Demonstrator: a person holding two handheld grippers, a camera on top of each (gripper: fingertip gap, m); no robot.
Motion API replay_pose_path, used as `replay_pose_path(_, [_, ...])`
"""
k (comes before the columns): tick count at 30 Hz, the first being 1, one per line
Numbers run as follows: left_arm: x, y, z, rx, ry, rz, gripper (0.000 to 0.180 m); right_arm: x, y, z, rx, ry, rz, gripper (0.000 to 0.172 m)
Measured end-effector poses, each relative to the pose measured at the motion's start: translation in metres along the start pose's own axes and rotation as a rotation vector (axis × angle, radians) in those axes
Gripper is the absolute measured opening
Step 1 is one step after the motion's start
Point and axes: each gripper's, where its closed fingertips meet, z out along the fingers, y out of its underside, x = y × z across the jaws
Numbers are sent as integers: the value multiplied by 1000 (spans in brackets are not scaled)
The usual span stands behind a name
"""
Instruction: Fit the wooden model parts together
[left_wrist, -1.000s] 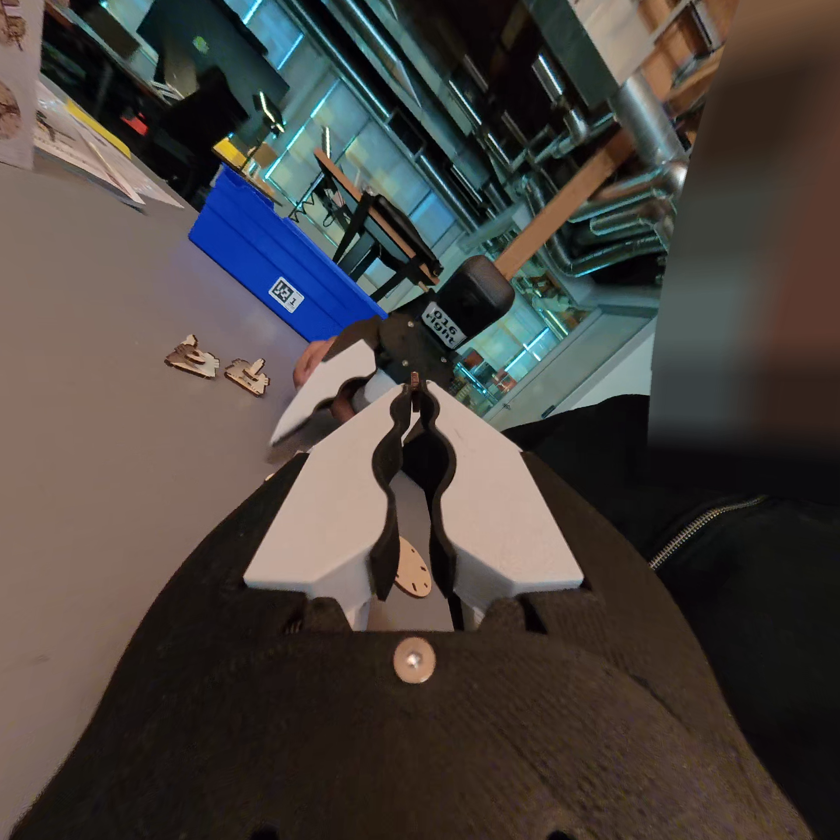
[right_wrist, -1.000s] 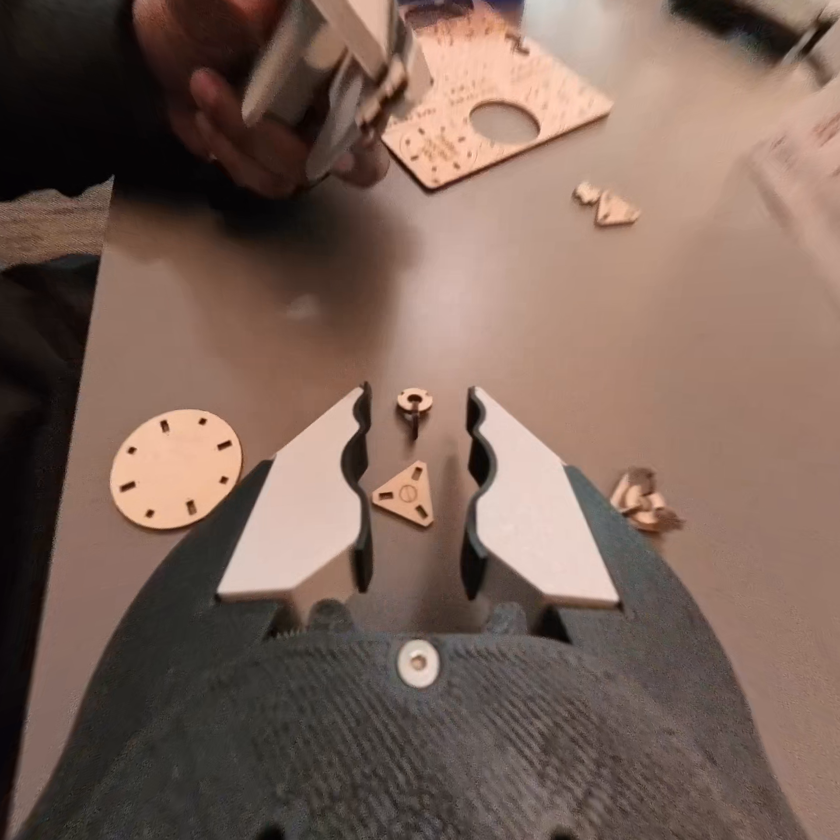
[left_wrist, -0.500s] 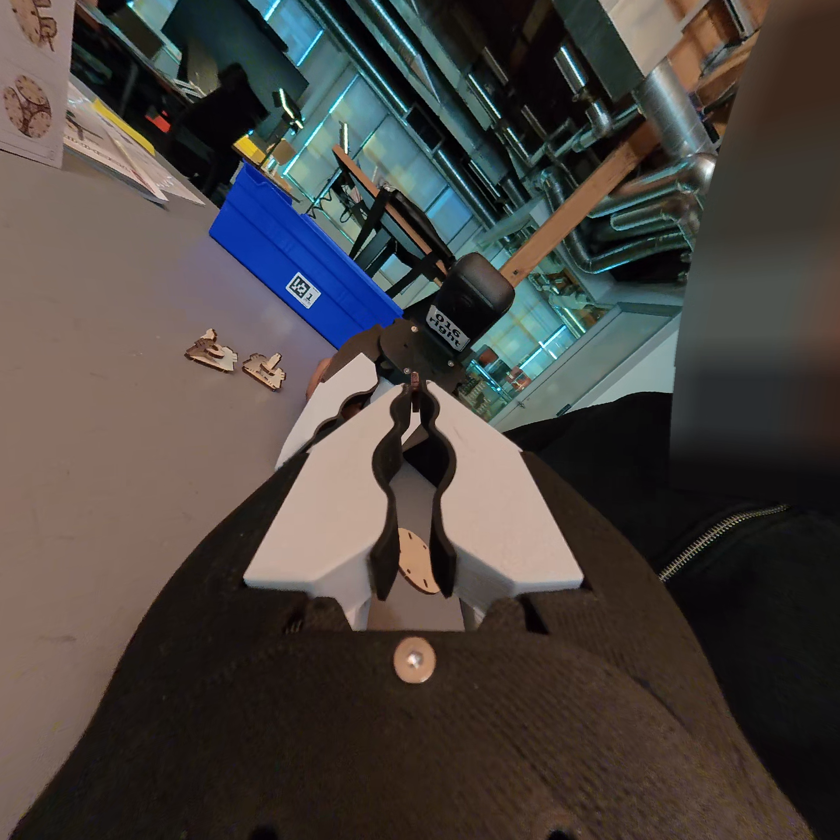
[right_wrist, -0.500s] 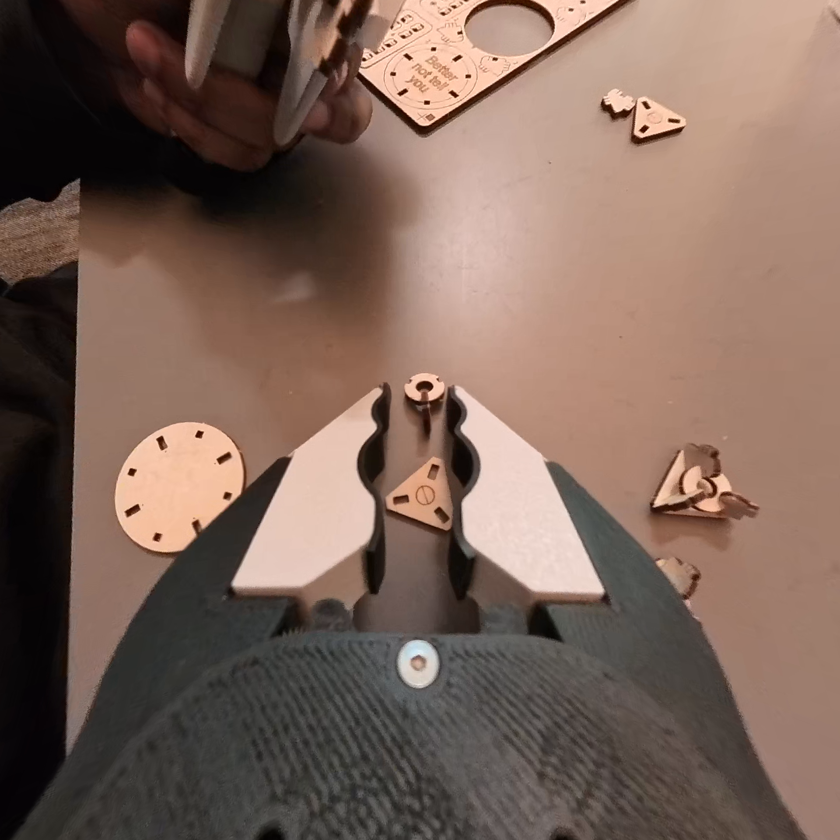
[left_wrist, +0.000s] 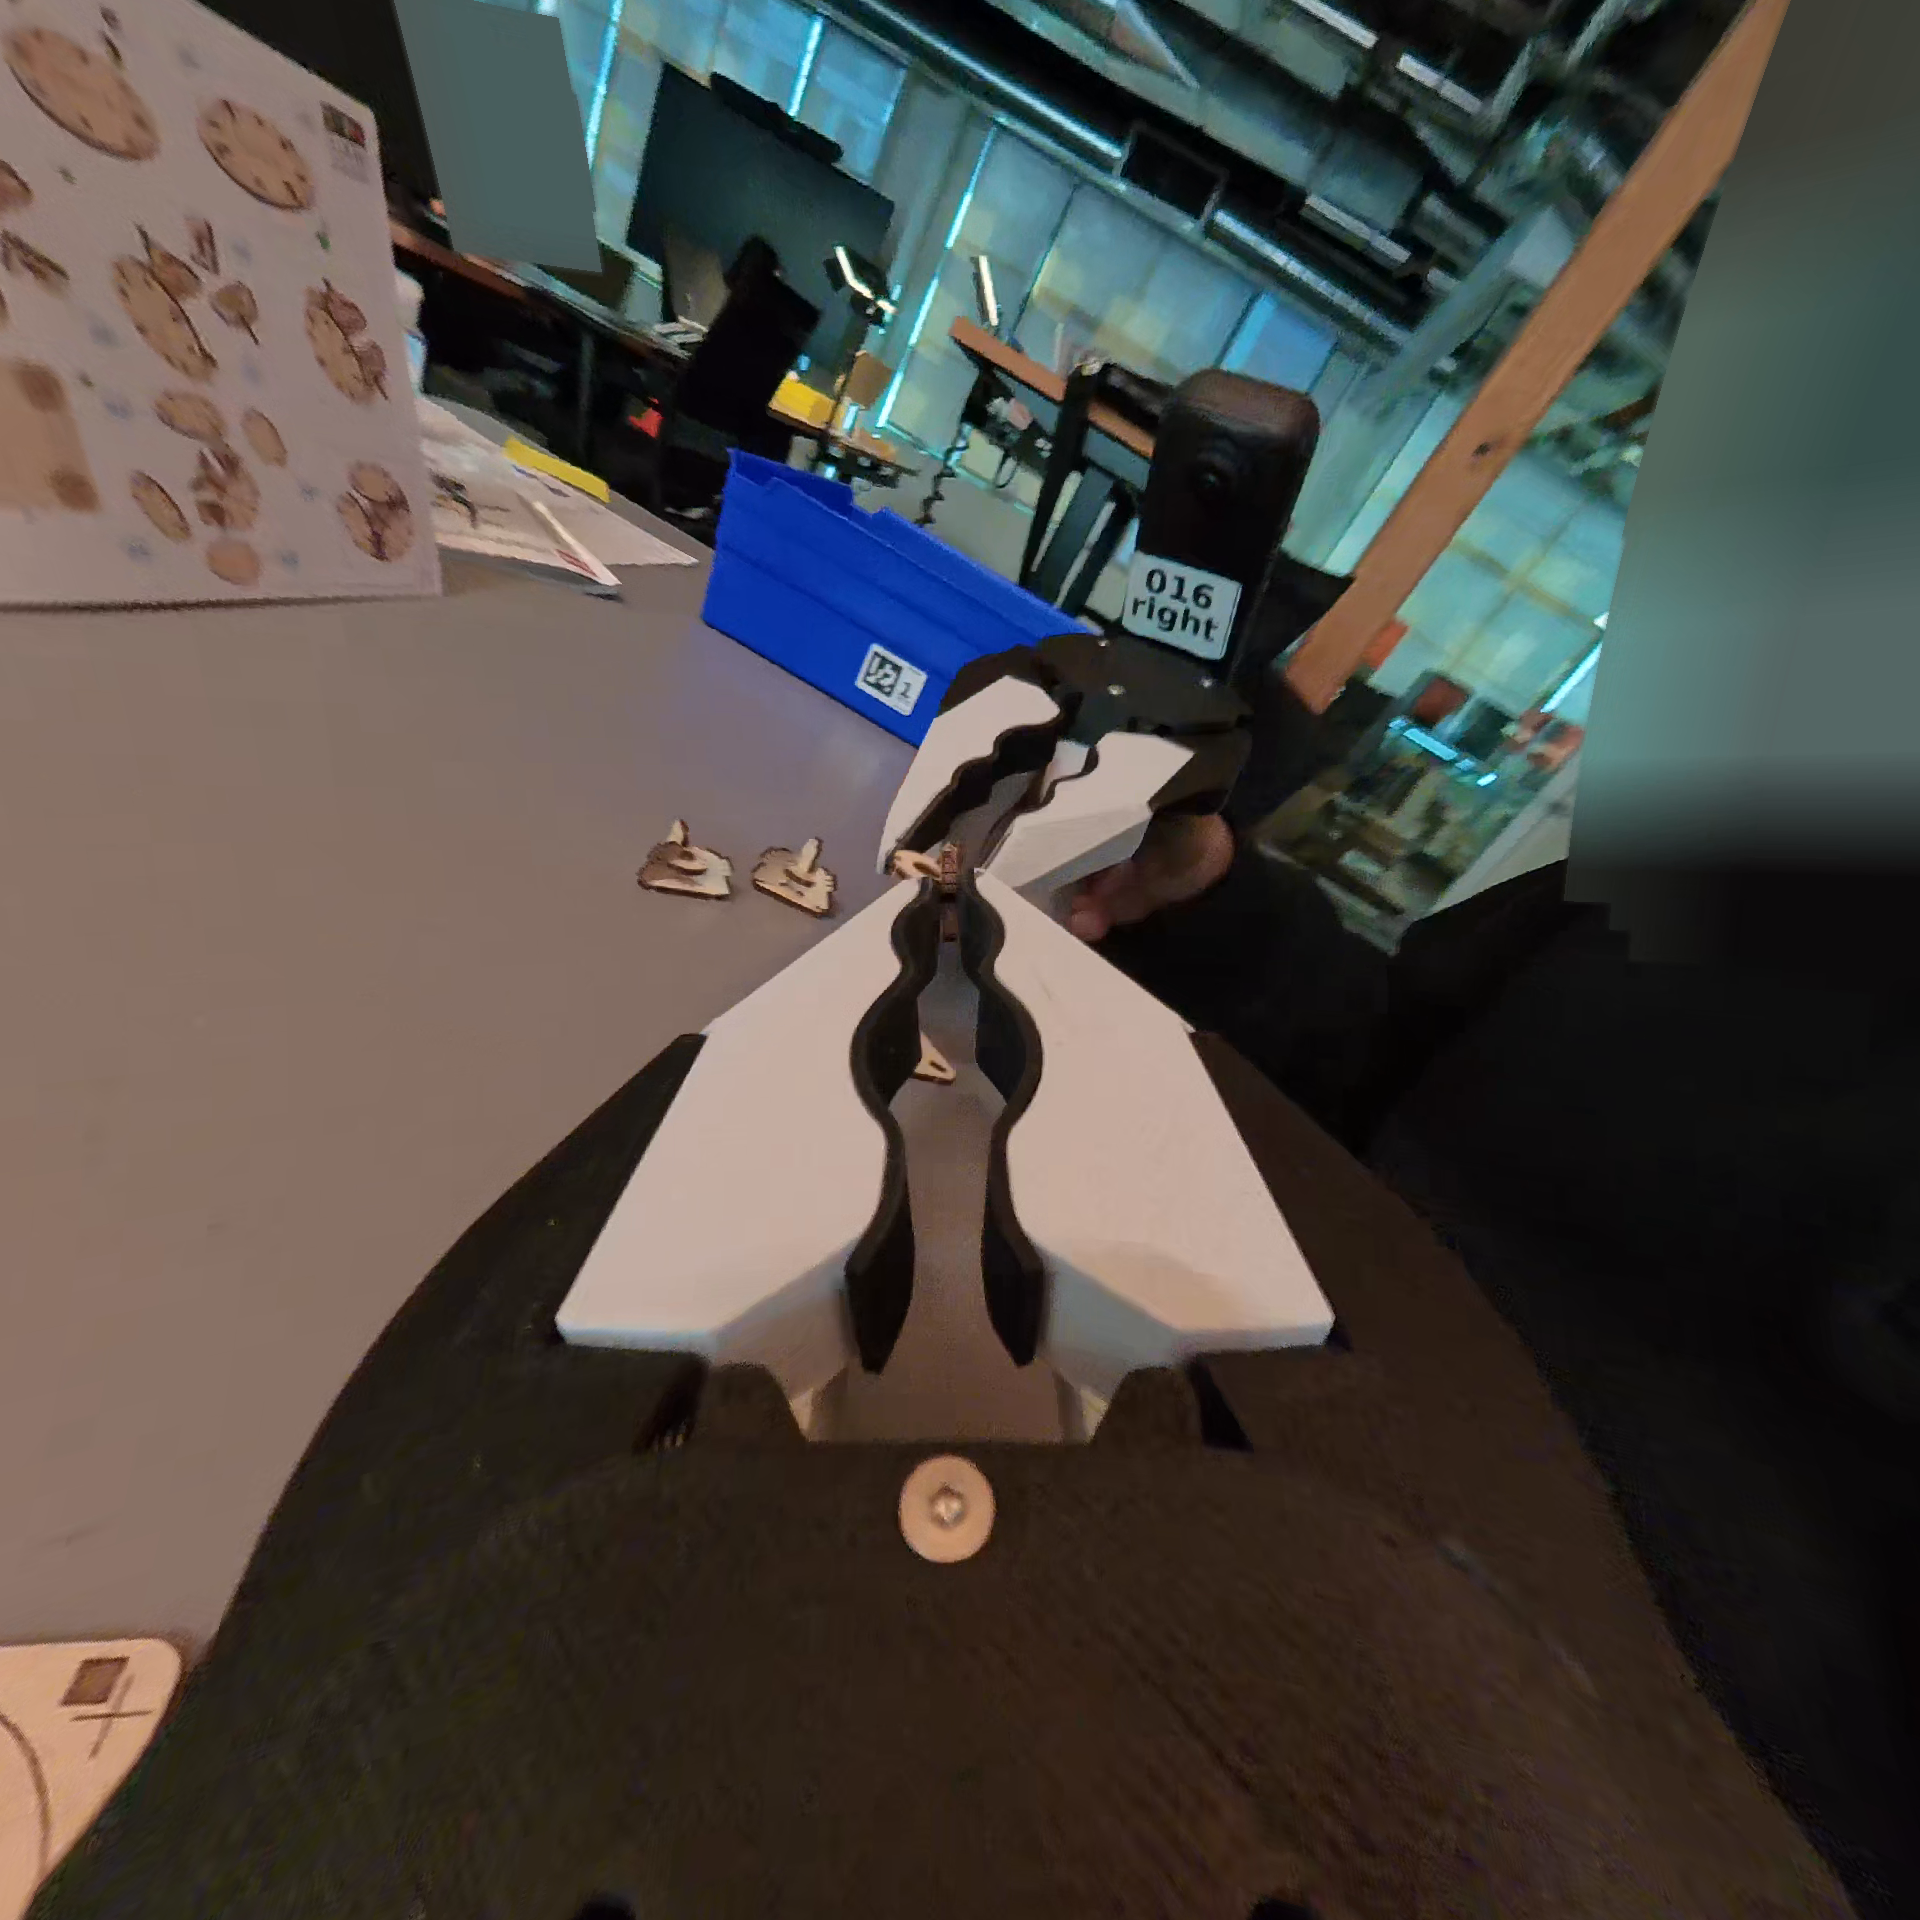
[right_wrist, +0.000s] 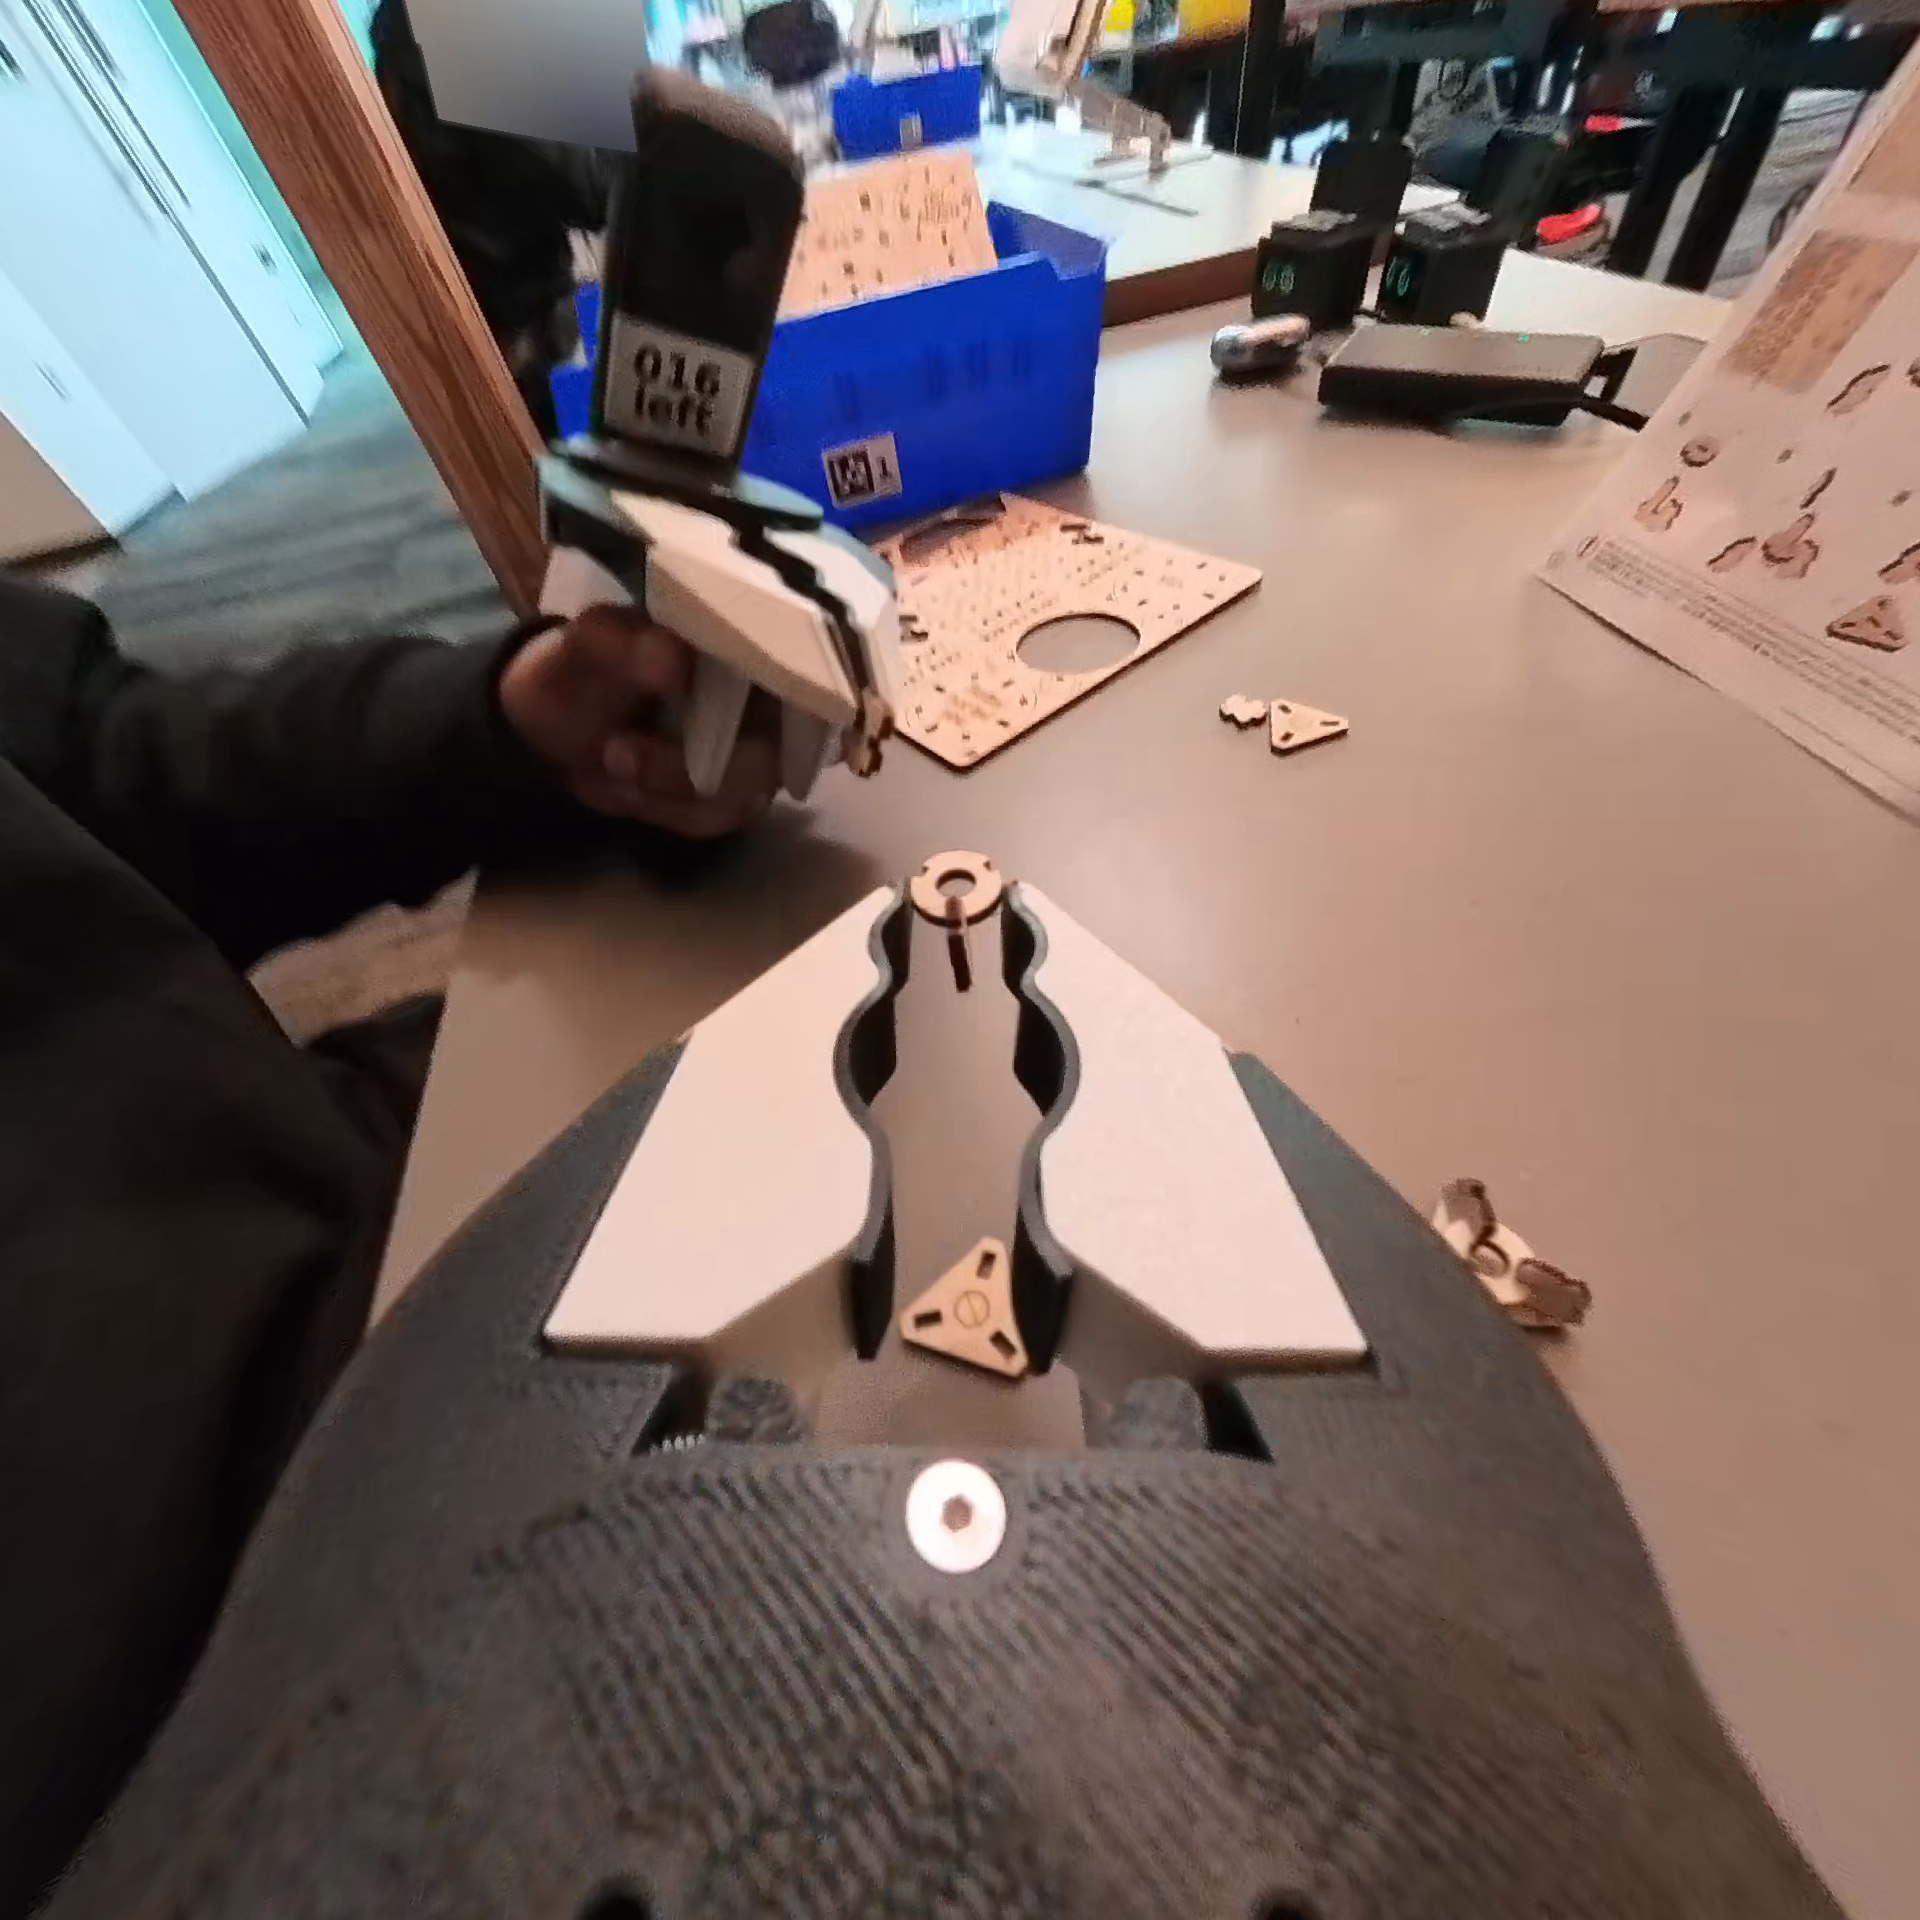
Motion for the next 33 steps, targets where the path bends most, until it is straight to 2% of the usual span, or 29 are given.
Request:
replay_pose_path(4, [0,1,2,-12,-71,121,2,-1,-6,2,34,11,27,15])
replay_pose_path(12, [-4,-1,3,-7,-126,162,2,-1,-13,9,78,39,125,15])
replay_pose_path(21, [-3,2,12,-50,-305,448,2,2,-14,10,89,64,158,15])
replay_pose_path(33, [-6,3,13,-75,-370,524,2,4,-12,11,71,109,103,15])
